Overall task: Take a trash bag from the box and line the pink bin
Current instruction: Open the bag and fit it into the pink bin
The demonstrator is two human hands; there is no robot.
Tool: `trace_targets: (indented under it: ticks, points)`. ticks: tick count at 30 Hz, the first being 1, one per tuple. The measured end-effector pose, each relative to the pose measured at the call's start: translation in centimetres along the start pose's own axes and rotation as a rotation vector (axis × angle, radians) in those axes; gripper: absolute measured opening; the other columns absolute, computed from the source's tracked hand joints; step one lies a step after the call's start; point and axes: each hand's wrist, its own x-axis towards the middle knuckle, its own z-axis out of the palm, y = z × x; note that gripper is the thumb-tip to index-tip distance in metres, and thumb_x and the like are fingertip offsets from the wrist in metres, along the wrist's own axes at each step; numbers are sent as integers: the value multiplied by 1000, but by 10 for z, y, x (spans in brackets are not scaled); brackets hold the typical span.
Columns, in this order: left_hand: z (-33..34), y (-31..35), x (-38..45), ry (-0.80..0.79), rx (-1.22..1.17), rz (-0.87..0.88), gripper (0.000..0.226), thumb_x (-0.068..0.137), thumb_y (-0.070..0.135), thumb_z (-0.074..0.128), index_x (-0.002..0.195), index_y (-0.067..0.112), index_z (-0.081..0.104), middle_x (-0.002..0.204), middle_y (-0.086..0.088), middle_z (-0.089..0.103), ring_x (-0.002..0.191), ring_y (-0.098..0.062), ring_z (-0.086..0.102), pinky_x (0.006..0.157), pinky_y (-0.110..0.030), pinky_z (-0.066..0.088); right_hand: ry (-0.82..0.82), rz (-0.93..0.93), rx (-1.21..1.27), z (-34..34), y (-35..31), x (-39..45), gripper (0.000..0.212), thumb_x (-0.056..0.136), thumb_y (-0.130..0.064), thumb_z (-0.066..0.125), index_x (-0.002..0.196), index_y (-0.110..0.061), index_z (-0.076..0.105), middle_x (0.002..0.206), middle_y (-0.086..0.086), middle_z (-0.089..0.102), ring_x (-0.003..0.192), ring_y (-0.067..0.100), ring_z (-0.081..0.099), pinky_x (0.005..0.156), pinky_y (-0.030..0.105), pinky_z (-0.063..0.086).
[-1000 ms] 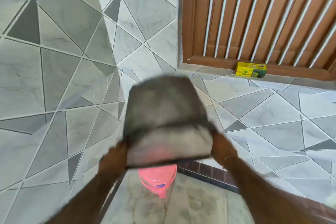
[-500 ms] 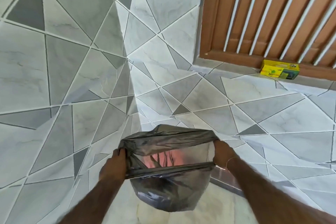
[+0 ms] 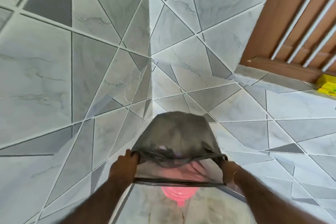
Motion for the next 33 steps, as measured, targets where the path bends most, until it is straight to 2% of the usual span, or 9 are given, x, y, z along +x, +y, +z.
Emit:
trace_targets:
  ticks: [5, 9, 12, 15, 18, 21, 25, 28, 33]
  points:
    - [-13, -26, 18, 97, -15, -18, 59, 85, 18, 60, 139, 19, 36, 134, -7, 43, 107, -29, 60, 87, -42, 51, 34, -1, 19, -20, -10, 8, 66, 77, -14, 59, 139, -12, 38, 129, 14, 61, 118, 29, 60, 90, 29, 51]
    - [-27, -33, 27, 229, -93, 3, 66, 79, 29, 69, 136, 20, 36, 128, -6, 48, 101, -26, 63, 81, -40, 55, 211, -57, 141, -57, -13, 8, 55, 77, -17, 62, 131, -9, 51, 125, 16, 64, 117, 31, 61, 92, 32, 49]
    - [-34, -35, 28, 282, -172, -21, 62, 80, 32, 66, 134, 18, 38, 127, -8, 50, 102, -28, 62, 83, -41, 55, 368, -100, 243, -77, -17, 9, 40, 74, -9, 61, 114, -2, 62, 118, 20, 67, 110, 34, 63, 88, 34, 49]
    - [-39, -32, 27, 276, -217, -46, 64, 82, 33, 64, 137, 18, 35, 132, -10, 49, 108, -29, 60, 88, -41, 53, 471, -128, 419, -86, -27, 7, 40, 71, -8, 62, 111, -6, 63, 113, 17, 67, 105, 35, 63, 87, 36, 52]
    - [-40, -22, 29, 246, -237, -44, 71, 82, 40, 63, 141, 20, 29, 137, -11, 45, 116, -30, 56, 94, -41, 51, 447, -121, 490, -78, -36, 13, 45, 65, -18, 61, 109, -10, 62, 109, 14, 65, 102, 35, 63, 85, 38, 54]
    - [-30, -11, 32, 216, -208, 4, 80, 81, 49, 64, 146, 25, 24, 138, -9, 44, 119, -28, 54, 97, -40, 50, 387, -153, 445, -60, -46, 21, 54, 65, -24, 62, 117, -10, 60, 117, 16, 64, 111, 33, 61, 91, 35, 50]
    - [-12, -12, 32, 157, -121, 37, 64, 86, 35, 64, 142, 27, 33, 134, -7, 45, 114, -26, 52, 91, -39, 52, 236, -135, 331, -44, -58, 22, 57, 74, -12, 60, 130, -4, 48, 132, 18, 55, 123, 33, 52, 101, 33, 41]
    - [-1, -19, 34, 147, -136, -21, 45, 91, 32, 56, 132, 17, 46, 130, -6, 49, 113, -24, 53, 92, -36, 52, 158, -131, 271, -31, -53, 29, 60, 76, -26, 63, 132, -12, 46, 132, 15, 55, 123, 33, 53, 102, 34, 42]
    - [13, -15, 33, 141, -303, -110, 59, 89, 43, 52, 139, 17, 33, 129, -6, 53, 113, -26, 58, 94, -39, 50, 94, -128, 239, -20, -61, 23, 69, 68, -39, 54, 133, -16, 44, 129, 15, 58, 120, 35, 56, 99, 37, 45]
